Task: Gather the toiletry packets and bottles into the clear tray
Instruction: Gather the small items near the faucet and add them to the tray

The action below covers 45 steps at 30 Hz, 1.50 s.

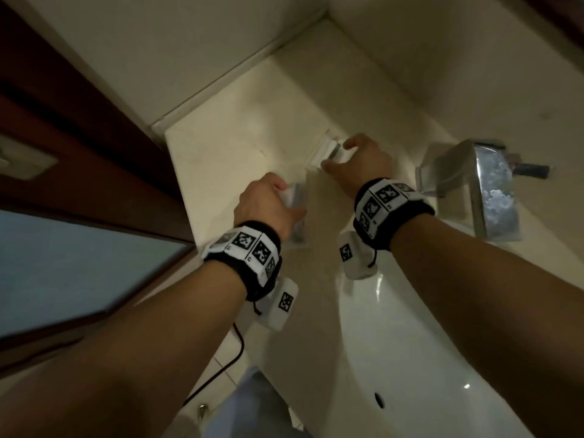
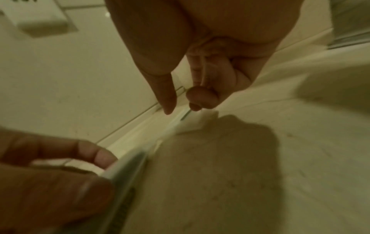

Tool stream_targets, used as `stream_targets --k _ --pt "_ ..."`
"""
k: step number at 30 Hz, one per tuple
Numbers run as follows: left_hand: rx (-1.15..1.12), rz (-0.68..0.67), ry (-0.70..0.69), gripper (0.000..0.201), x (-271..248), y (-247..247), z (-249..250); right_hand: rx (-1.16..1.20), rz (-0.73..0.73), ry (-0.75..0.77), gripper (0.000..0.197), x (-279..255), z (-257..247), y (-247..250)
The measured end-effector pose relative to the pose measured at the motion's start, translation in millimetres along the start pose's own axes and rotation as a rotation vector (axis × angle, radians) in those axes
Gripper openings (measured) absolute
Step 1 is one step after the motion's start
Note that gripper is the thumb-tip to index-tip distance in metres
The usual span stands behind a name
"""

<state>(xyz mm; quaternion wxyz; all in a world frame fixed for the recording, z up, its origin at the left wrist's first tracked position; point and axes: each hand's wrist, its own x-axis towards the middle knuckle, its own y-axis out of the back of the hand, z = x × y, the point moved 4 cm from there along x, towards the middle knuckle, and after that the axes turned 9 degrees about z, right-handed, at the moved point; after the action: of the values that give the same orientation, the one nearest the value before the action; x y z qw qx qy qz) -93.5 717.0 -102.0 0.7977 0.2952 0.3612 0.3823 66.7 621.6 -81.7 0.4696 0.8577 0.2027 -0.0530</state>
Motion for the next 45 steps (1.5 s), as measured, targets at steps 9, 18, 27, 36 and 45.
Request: stream_targets --k 9,18,27,36,45 --pt "0.134 0.048 -0.105 0.017 9.2 1.2 2.7 -0.272 -0.056 0.127 0.043 13.9 -13.8 -17.0" --pt "0.130 0.051 -0.104 0.010 4.1 4.3 2.4 -0.425 -0.068 0.213 0.020 17.9 -14.3 -21.3" --pt "0.114 0.020 -0.097 0.019 -17.4 5.1 1.2 -0.409 -0.125 0.133 0.026 -16.2 17.9 -8.7" --pt "0.075 0.018 -0.333 0.030 -82.0 13.9 82.6 -0.268 0.049 0.131 0.024 -80.1 48.6 84.3" --pt "0.032 -0.011 -0.641 0.025 -208.3 -10.4 180.6 -0.177 0.304 0.110 0.021 -160.5 120.0 223.8"
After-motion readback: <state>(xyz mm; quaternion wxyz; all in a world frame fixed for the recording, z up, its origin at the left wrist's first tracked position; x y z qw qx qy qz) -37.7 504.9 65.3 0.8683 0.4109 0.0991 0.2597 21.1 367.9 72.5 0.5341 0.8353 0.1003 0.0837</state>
